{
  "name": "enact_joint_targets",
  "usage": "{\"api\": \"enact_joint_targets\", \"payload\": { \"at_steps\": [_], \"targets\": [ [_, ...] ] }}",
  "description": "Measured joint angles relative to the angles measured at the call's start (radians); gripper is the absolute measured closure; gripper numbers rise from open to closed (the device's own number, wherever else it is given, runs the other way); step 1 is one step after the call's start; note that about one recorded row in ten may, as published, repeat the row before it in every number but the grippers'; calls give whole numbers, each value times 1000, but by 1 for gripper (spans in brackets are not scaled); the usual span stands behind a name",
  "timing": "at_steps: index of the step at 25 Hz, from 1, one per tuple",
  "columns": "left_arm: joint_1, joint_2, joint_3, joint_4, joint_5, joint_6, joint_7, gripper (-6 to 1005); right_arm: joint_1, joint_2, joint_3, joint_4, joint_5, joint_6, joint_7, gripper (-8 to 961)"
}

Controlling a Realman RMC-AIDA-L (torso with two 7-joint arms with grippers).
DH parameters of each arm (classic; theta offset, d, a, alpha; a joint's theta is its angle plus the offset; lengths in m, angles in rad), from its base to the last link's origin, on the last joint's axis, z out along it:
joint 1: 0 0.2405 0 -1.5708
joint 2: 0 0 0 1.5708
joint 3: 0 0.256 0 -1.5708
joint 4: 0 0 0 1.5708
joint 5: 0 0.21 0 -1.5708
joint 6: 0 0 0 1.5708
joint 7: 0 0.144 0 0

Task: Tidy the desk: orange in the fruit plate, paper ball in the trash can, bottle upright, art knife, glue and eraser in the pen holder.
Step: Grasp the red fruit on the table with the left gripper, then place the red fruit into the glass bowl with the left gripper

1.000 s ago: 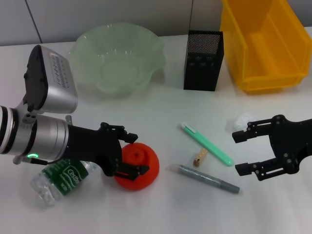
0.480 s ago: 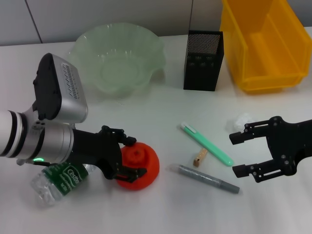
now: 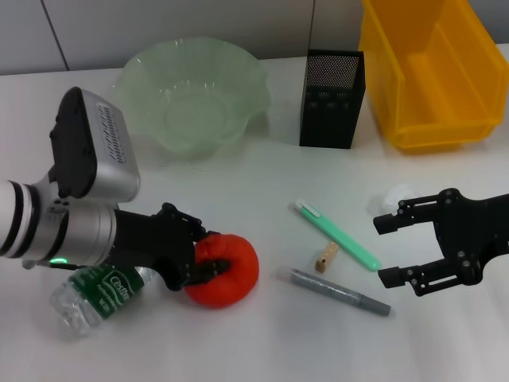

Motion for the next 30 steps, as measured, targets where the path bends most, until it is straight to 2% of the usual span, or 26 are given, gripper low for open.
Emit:
{"api": "enact_joint_targets", "payload": {
  "at_steps": [3, 10, 11, 15, 16, 20, 23, 25, 26, 29, 30],
  "targets": [
    [17, 2, -15, 32, -15, 9, -2, 648, 0, 0, 0, 0, 4, 0, -2, 194],
    [18, 4, -45, 59, -39, 54, -11, 729, 0, 0, 2, 0, 6, 1, -3, 194],
    [16, 4, -89, 92, -56, 112, -17, 741, 0, 1, 4, 0, 6, 1, -3, 194],
    [7, 4, -129, 127, -81, 158, -28, 784, 0, 1, 5, 0, 7, 0, -3, 194],
    [-12, 5, -176, 166, -102, 189, -53, 792, 0, 2, 4, 0, 7, 0, -3, 194],
    [-51, 5, -209, 185, -105, 173, -84, 823, 2, 8, 0, 0, 8, 0, -5, 194],
    [-139, 4, -226, 148, -92, 53, -127, 842, 8, 10, 0, 3, 8, -6, -6, 194],
    [-168, 3, -226, 118, -84, -5, -140, 855, 8, 11, 0, 3, 8, -7, -7, 194],
    [-202, 1, -226, 73, -77, -101, -151, 901, 9, 12, -1, 5, 8, -8, -10, 194],
    [-219, 0, -225, 46, -75, -153, -157, 911, 10, 13, -1, 7, 8, -9, -18, 194],
    [-239, 1, -222, 16, -73, -209, -165, 914, 11, 14, -2, 7, 8, -9, -21, 194]
  ]
}}
